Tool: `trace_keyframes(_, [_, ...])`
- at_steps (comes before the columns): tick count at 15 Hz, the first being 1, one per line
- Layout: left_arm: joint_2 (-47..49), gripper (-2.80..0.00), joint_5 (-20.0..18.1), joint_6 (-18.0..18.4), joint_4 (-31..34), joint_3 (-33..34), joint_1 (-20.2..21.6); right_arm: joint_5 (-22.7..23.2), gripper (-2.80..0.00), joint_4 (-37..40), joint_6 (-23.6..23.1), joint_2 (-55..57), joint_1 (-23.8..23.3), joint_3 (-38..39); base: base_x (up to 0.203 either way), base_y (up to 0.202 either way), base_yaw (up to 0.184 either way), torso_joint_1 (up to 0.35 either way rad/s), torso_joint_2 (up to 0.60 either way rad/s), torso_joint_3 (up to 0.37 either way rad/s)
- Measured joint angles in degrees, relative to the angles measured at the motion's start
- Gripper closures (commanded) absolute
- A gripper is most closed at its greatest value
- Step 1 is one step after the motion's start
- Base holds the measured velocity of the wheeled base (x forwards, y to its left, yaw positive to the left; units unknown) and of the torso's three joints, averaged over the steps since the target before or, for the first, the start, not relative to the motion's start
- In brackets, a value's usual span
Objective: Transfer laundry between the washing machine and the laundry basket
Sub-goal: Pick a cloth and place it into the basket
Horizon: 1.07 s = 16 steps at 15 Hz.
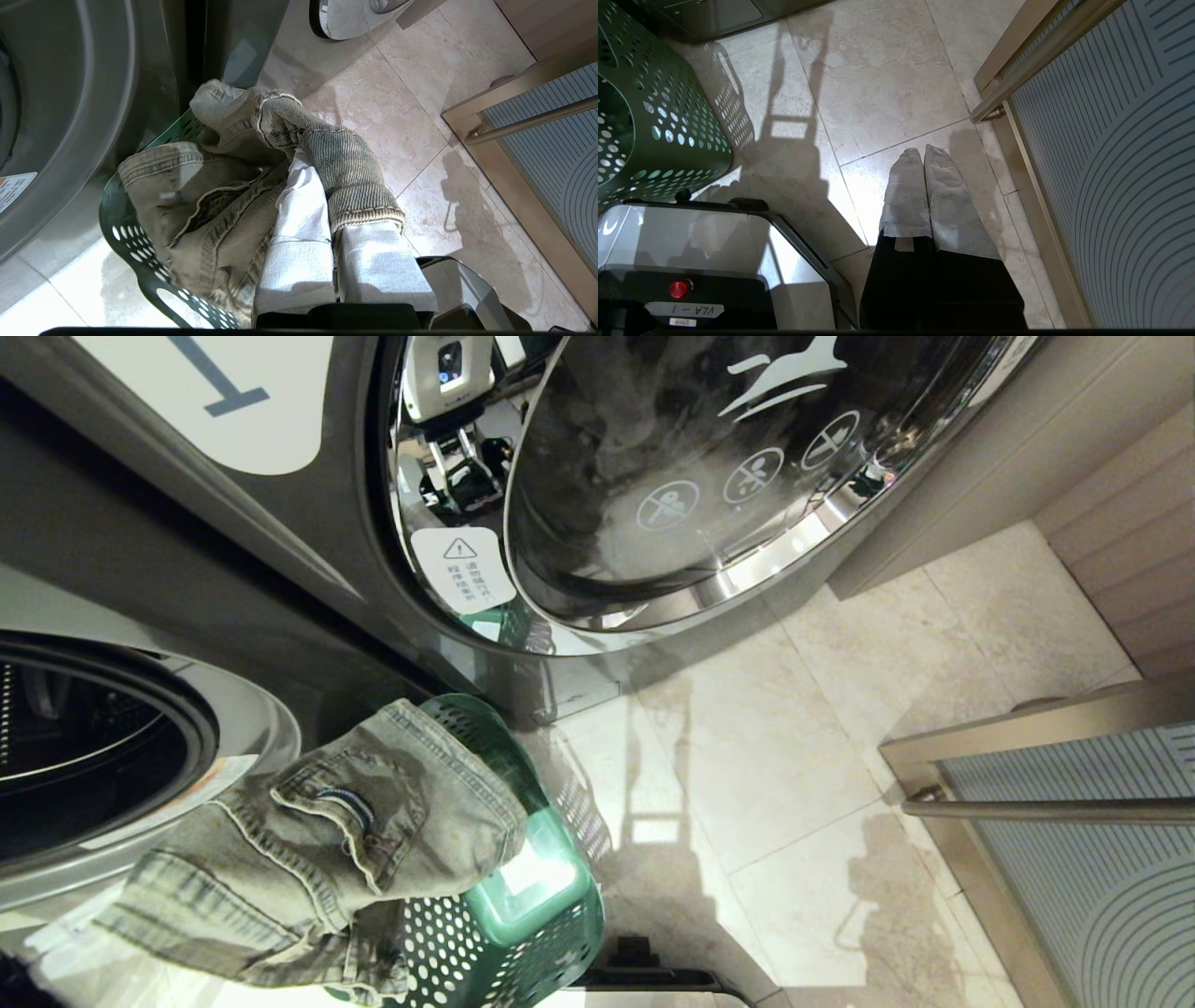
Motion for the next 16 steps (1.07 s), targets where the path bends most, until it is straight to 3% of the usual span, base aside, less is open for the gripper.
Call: trace_keyframes(16, [1.34, 0.00, -0.18, 0.31, -0.89, 0.05, -0.22, 0.00, 0.00, -0.01, -0.01, 0.00, 0.00, 0.00, 0.000, 0.000, 0.000, 0.000, 0.00, 0.000])
